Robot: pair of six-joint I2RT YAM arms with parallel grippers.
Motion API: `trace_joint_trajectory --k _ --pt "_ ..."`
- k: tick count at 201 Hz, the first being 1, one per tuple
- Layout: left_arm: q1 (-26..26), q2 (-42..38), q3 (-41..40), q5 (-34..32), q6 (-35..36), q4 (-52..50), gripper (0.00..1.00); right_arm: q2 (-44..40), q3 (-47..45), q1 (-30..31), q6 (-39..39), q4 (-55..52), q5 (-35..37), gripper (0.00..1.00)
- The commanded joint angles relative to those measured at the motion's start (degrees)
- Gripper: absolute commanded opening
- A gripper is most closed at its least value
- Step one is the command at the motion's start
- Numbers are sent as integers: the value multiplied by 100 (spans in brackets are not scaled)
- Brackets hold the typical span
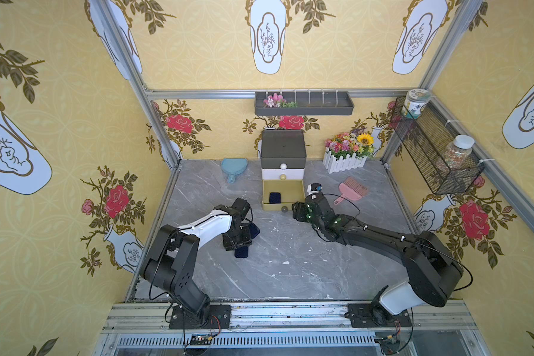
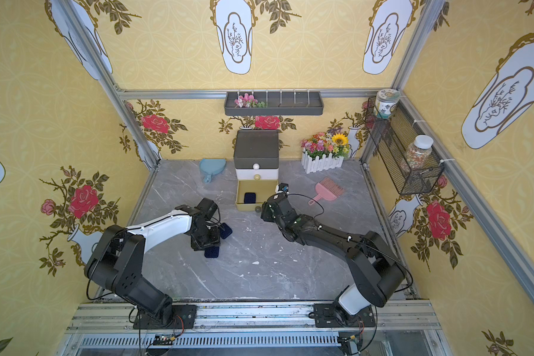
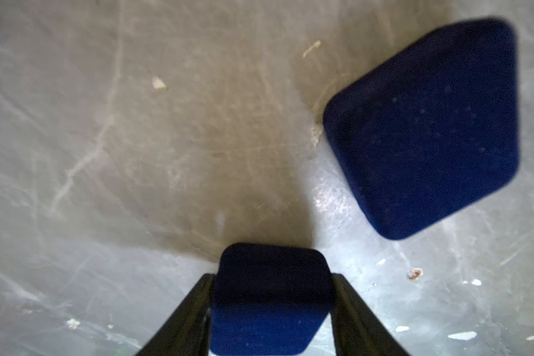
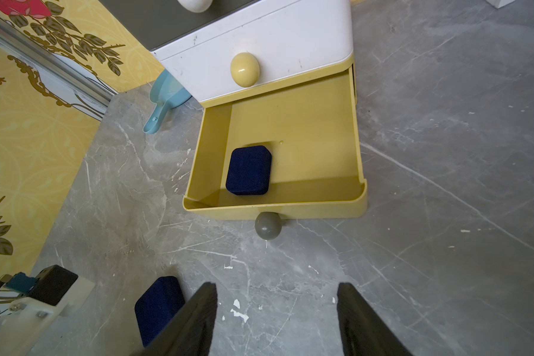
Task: Place the brooch boxes into the drawer by color
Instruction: Pick up the brooch box from the center of the board.
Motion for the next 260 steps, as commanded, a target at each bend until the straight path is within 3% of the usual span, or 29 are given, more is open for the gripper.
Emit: trace_joint_trajectory --k 1,25,66,118,172,260 --pt "-3 -101 74 -87 -47 -35 55 -68 -28 7 23 14 18 66" --pt "-3 -425 261 88 -130 142 51 -143 -199 9 -151 482 -420 67" --pt "-3 -775 430 945 -409 913 50 -352 -1228 -71 -238 2971 -2186 70" --pt "-3 -909 882 1337 -600 1160 50 186 -1292 74 112 4346 -3849 71" --pt "-3 -956 1220 1455 -711 1230 50 761 -997 630 150 4750 -3768 67" --pt "-3 -1015 1111 1391 -671 1178 50 1083 -601 680 191 4670 -3275 57"
